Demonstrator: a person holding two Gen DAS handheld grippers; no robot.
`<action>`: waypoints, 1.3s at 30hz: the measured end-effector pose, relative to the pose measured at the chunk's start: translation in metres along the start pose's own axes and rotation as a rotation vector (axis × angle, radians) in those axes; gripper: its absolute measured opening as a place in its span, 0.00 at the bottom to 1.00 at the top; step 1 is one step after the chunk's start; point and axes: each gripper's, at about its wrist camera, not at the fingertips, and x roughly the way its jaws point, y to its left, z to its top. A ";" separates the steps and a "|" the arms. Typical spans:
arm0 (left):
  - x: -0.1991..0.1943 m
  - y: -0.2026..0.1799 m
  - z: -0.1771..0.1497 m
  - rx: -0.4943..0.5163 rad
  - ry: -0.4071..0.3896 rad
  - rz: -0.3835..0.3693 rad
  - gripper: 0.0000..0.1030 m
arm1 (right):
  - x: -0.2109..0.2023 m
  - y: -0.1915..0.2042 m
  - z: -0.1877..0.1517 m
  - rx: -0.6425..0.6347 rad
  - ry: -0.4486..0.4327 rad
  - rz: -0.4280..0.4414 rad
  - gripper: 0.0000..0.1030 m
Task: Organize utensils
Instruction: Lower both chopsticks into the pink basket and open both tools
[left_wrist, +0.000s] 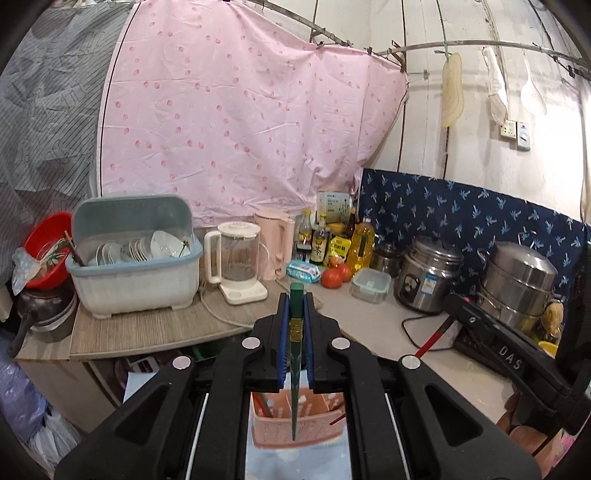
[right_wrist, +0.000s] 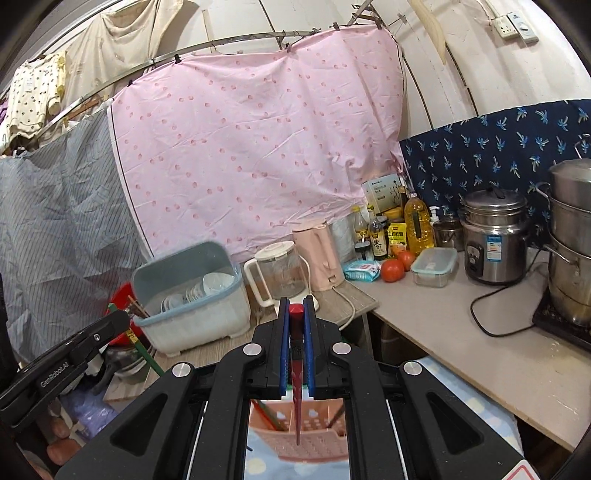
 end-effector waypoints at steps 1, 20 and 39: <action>0.006 0.001 0.003 -0.003 -0.006 0.002 0.07 | 0.009 0.001 0.002 -0.001 0.000 0.000 0.07; 0.091 0.031 -0.034 -0.036 0.114 0.042 0.07 | 0.102 -0.006 -0.046 -0.004 0.153 -0.034 0.07; 0.075 0.035 -0.056 -0.059 0.147 0.052 0.36 | 0.074 0.014 -0.067 -0.080 0.161 -0.047 0.30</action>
